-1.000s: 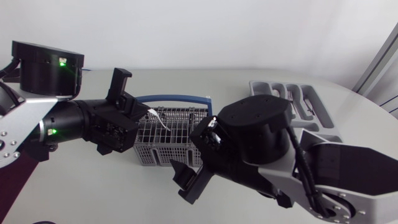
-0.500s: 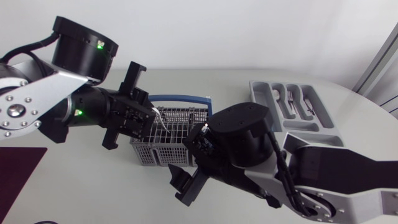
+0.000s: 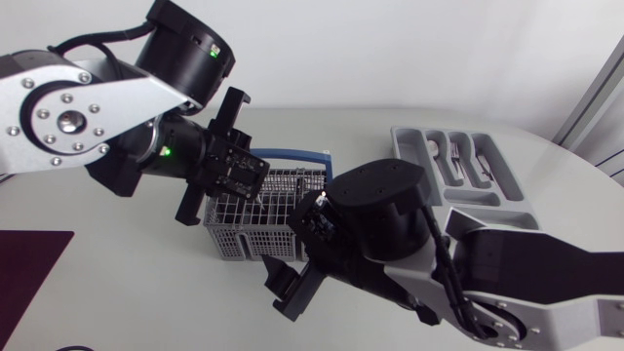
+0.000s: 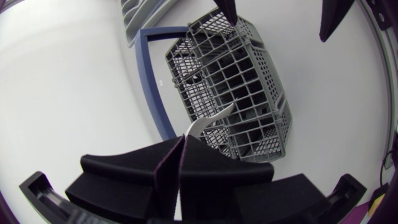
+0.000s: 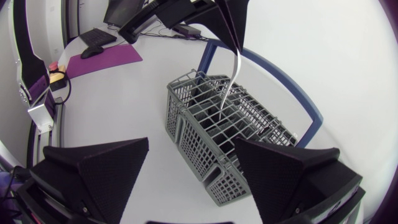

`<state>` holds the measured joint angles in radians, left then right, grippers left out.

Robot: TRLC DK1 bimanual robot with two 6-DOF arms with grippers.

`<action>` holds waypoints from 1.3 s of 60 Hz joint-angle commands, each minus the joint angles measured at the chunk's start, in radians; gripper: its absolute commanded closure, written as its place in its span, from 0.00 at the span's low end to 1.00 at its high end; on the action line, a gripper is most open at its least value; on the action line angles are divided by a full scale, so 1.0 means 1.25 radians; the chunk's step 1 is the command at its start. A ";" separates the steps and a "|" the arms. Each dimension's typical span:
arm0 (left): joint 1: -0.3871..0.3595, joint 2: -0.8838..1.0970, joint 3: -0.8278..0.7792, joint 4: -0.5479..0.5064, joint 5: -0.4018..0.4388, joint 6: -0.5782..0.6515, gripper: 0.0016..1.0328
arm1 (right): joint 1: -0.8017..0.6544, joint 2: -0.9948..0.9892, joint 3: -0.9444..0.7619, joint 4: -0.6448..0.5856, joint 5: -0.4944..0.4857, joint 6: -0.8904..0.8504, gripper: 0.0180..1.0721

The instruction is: Unload the cutlery basket into the drawer organizer.

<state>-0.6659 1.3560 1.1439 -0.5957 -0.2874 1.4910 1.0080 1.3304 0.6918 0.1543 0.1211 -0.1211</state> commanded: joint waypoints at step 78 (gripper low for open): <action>-0.002 -0.193 -0.240 0.285 0.137 0.026 0.80 | 0.008 -0.016 -0.061 0.012 0.009 -0.020 0.06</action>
<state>-0.6861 1.1534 0.8734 -0.2844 -0.1478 1.4784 1.0080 1.3281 0.6373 0.1589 0.1280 -0.1287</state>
